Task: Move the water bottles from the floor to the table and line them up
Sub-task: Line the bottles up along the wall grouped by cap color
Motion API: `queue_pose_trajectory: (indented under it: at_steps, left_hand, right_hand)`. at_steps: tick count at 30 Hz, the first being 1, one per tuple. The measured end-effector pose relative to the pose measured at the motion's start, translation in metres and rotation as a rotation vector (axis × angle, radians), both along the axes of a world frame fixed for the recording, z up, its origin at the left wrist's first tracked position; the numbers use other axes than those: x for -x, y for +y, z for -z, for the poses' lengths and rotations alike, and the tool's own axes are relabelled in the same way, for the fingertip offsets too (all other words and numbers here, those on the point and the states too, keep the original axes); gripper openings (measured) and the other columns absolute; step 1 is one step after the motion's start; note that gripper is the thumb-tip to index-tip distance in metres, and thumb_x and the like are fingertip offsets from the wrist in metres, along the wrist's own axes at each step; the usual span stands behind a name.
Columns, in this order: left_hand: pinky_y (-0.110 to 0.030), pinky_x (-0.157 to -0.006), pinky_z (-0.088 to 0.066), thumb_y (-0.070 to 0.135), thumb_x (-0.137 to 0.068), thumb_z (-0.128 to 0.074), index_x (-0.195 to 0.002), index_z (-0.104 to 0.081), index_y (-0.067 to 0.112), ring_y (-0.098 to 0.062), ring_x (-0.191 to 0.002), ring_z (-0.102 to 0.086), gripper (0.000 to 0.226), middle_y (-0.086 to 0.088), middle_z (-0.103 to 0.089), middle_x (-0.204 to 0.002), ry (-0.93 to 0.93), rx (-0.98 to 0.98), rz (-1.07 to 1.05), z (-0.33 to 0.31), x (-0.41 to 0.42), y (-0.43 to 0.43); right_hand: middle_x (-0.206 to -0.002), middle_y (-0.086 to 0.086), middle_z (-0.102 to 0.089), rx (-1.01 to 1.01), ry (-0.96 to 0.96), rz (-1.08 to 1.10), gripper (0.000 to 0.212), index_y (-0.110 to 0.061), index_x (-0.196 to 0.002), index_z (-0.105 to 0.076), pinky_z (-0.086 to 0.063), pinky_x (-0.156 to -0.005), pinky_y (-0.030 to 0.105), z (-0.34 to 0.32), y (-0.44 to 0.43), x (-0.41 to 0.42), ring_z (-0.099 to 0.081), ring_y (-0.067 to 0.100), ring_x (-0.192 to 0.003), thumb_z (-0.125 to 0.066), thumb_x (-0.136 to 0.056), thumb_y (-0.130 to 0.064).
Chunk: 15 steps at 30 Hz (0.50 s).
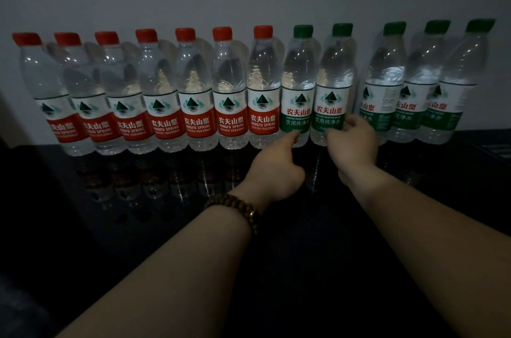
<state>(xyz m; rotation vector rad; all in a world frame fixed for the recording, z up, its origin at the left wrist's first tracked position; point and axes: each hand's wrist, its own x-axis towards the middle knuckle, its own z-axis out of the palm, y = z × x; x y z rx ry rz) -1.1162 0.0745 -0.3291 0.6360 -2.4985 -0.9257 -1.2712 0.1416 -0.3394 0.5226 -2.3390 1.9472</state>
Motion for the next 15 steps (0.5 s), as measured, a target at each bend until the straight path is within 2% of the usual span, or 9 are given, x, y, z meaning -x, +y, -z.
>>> queue_pose_trajectory:
  at_steps: [3,8,15]
  left_hand:
    - [-0.033,-0.116,-0.038,0.007,-0.085,-0.064,-0.160,-0.027,0.024,-0.021,-0.144,-0.040,0.085,-0.002,-0.040,-0.160,-0.005,-0.013,0.011,-0.0013,-0.0002,0.0002]
    - [-0.039,-0.113,-0.044,0.007,-0.085,-0.064,-0.161,-0.023,0.027,-0.022,-0.143,-0.041,0.089,-0.001,-0.037,-0.162,-0.021,-0.023,0.018,-0.0026,0.0001,-0.0004]
    - [-0.038,-0.113,-0.043,0.007,-0.084,-0.065,-0.161,-0.023,0.028,-0.022,-0.143,-0.040,0.090,0.000,-0.038,-0.161,-0.018,-0.032,0.008,-0.0024,0.0005,-0.0005]
  right_hand:
    - [-0.113,0.000,-0.069,-0.019,0.052,0.001,0.039,-0.029,-0.116,-0.067,-0.060,-0.085,0.045,0.0015,-0.0014,-0.0006,-0.069,0.021,-0.094,-0.073,-0.079,-0.036]
    - [-0.095,-0.010,-0.071,-0.036,0.088,0.023,0.027,-0.028,-0.110,-0.069,-0.060,-0.082,0.042,0.0023,-0.0023,-0.0017,-0.070,0.019,-0.091,-0.075,-0.084,-0.036]
    - [-0.107,-0.007,-0.073,-0.064,0.077,-0.002,0.029,-0.027,-0.116,-0.068,-0.059,-0.089,0.048,0.0027,-0.0027,0.0005,-0.070,0.022,-0.097,-0.070,-0.089,-0.034]
